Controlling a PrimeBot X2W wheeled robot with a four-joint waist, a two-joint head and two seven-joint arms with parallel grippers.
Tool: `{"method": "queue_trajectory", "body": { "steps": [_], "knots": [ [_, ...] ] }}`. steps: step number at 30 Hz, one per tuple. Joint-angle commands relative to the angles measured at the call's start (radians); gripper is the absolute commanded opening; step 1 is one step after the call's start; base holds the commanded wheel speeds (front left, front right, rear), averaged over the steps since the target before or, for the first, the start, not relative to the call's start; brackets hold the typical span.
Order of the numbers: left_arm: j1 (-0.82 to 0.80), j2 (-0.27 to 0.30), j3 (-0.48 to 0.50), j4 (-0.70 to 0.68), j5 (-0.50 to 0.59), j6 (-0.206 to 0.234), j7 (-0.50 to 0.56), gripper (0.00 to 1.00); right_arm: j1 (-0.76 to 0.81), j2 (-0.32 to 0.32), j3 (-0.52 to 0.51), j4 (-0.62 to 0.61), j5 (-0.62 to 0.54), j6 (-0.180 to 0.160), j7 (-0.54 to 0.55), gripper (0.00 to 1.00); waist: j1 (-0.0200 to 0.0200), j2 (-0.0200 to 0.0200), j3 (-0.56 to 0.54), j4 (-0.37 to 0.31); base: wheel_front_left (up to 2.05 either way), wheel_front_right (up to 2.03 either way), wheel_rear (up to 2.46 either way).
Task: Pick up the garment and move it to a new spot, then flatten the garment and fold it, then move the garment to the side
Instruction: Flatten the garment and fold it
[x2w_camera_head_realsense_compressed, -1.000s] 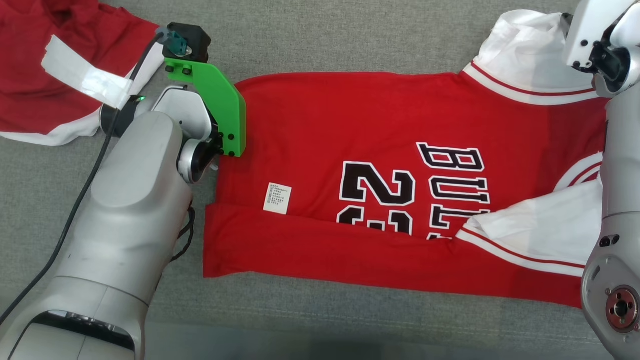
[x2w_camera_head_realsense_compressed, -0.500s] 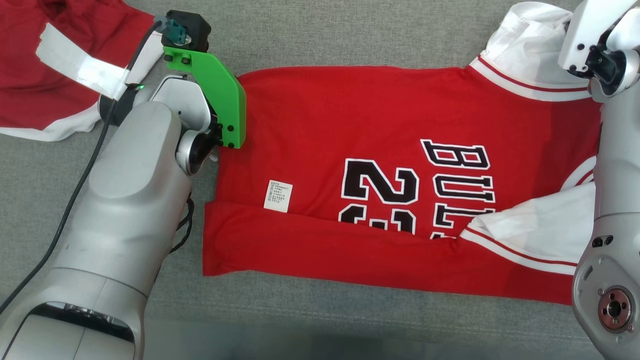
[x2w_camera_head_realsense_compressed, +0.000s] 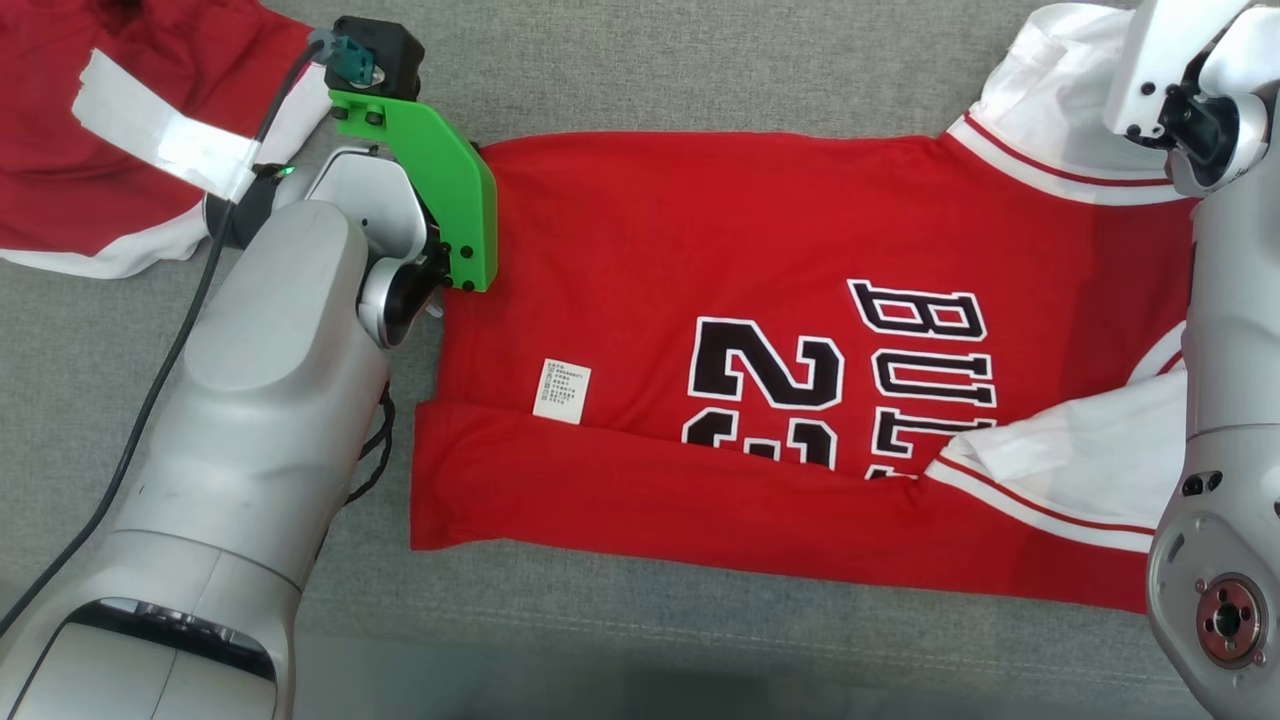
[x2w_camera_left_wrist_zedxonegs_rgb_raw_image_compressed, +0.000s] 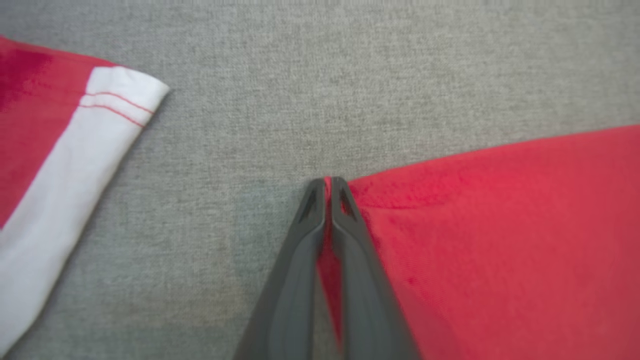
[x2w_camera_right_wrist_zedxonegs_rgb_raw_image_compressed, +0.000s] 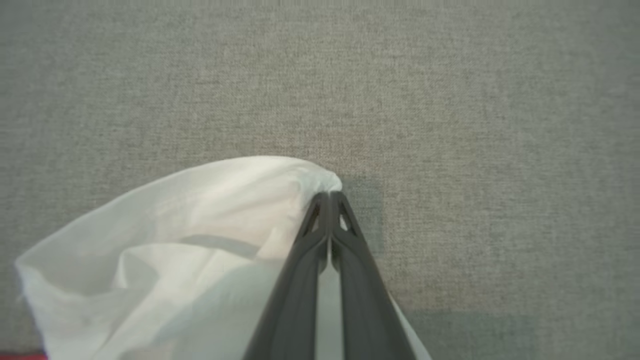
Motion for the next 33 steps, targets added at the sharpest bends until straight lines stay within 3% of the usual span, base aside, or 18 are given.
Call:
{"method": "queue_trajectory", "body": {
  "steps": [1,13,19,23,33],
  "knots": [
    [0.023,-0.001,-0.002,0.025,-0.009,0.004,-0.006,0.0,0.007,-0.011,0.004,-0.001,0.012,0.0,-0.011,0.0,0.0,0.0,-0.006,-0.002,0.0,0.0,0.0],
    [0.05,0.038,0.009,0.015,-0.016,0.011,-0.062,0.0,0.1,-0.081,0.128,-0.145,0.225,0.0,0.041,0.0,0.0,0.0,-0.082,-0.02,0.0,0.0,0.0],
    [0.095,0.069,0.004,-0.028,-0.012,0.019,-0.076,0.0,0.253,-0.156,0.202,-0.366,0.361,0.0,0.149,0.0,0.0,0.0,-0.128,-0.032,0.0,0.0,0.0],
    [0.16,0.093,0.001,-0.094,-0.017,0.031,-0.086,0.0,0.417,-0.208,0.192,-0.581,0.432,0.0,0.234,0.0,0.0,0.0,-0.158,-0.037,0.0,0.0,0.0],
    [0.348,0.143,-0.009,-0.27,-0.022,0.085,-0.107,0.0,0.726,-0.205,0.178,-0.873,0.502,0.0,0.29,0.0,0.0,0.0,-0.197,-0.047,0.0,0.0,0.0]
  ]
}}
